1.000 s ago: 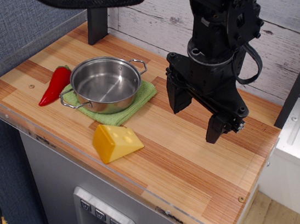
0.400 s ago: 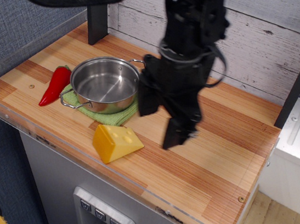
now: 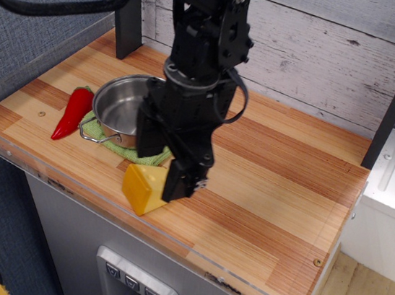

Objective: Move the cheese nearby upper right corner of table.

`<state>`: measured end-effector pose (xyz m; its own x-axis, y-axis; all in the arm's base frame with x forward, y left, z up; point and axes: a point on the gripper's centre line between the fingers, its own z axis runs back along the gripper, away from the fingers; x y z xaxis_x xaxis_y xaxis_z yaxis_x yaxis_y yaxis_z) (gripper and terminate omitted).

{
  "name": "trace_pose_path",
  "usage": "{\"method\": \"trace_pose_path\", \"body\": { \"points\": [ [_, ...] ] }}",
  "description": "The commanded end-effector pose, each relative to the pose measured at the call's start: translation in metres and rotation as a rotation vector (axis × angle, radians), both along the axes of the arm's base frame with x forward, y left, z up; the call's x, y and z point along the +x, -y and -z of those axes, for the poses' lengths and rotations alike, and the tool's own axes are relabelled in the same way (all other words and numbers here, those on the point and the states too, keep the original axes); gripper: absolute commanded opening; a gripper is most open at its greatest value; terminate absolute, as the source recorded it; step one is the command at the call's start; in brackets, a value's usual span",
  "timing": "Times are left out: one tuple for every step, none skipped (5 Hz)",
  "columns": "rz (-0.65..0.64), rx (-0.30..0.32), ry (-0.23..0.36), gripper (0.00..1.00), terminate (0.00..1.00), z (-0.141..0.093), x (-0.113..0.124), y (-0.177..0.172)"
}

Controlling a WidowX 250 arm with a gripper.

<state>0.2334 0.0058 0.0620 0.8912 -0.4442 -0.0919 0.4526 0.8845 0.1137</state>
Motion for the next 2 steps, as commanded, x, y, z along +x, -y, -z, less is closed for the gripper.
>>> {"method": "trace_pose_path", "body": {
  "points": [
    [-0.086,0.013,0.054,1.00,0.00,-0.0032,-0.0066,-0.0223],
    [-0.113,0.008,0.066,1.00,0.00,0.0012,-0.0068,-0.0284]
  ]
}}
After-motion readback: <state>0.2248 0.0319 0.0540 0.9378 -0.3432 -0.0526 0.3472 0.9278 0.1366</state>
